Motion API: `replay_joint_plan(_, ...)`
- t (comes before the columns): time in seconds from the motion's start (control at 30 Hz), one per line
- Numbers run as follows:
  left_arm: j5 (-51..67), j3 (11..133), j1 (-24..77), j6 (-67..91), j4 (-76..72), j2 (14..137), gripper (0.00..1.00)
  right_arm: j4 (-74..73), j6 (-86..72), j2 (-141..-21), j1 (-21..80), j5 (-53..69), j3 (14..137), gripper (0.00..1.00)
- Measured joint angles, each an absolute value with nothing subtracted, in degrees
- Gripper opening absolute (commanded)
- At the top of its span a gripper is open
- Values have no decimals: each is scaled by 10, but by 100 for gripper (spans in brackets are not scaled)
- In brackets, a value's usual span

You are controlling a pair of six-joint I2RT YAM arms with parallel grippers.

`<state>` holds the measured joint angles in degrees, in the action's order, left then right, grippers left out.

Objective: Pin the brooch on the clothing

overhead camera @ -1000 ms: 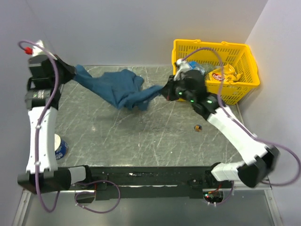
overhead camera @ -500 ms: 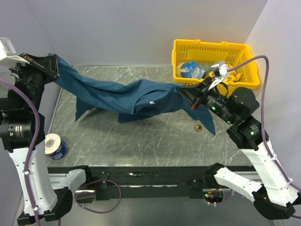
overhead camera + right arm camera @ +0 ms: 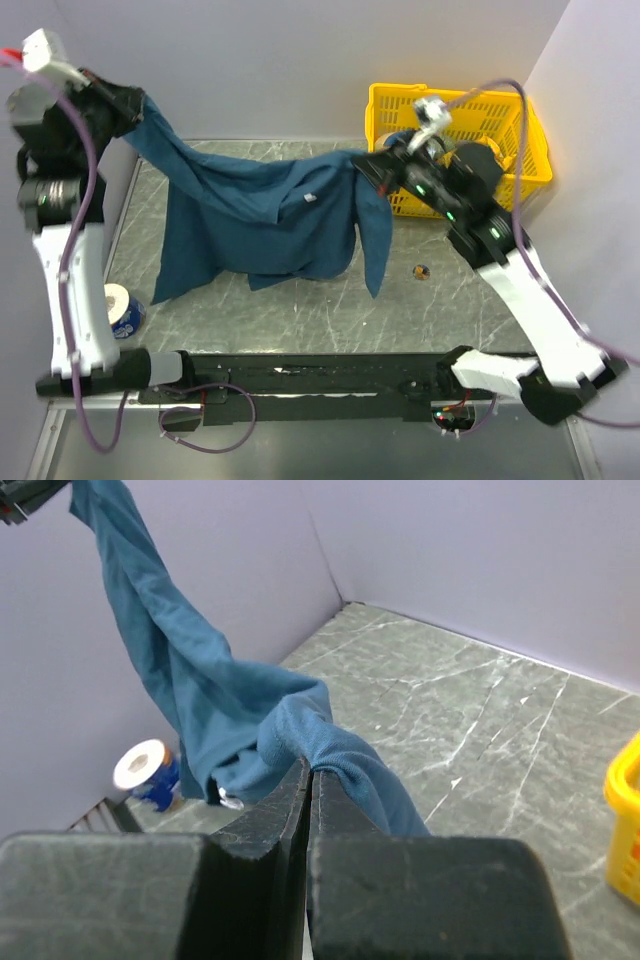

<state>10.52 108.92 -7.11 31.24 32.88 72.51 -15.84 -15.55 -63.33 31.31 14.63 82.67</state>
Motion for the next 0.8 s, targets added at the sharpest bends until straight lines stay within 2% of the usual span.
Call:
replay_joint_plan(0.2, 107, 1155, -75, 322, 342, 850, 1, -180, -154, -806, 302, 144, 973, 0)
replay_joint_plan(0.37, 119, 1269, -81, 335, 351, 920, 1, -243, -141, -925, 293, 120, 1183, 0)
replay_joint_plan(0.47, 132, 1338, -86, 348, 330, 940, 1, -256, -135, -935, 285, 104, 1250, 0)
replay_joint_plan(0.6, 146, 1357, -93, 363, 286, 927, 1, -237, -124, -925, 277, 88, 1304, 0)
replay_joint_plan(0.7, 147, 1326, -95, 367, 257, 895, 1, -218, -121, -895, 277, 87, 1289, 0)
replay_joint_plan(0.8, 146, 1256, -95, 367, 236, 842, 1, -192, -126, -840, 276, 100, 1216, 0)
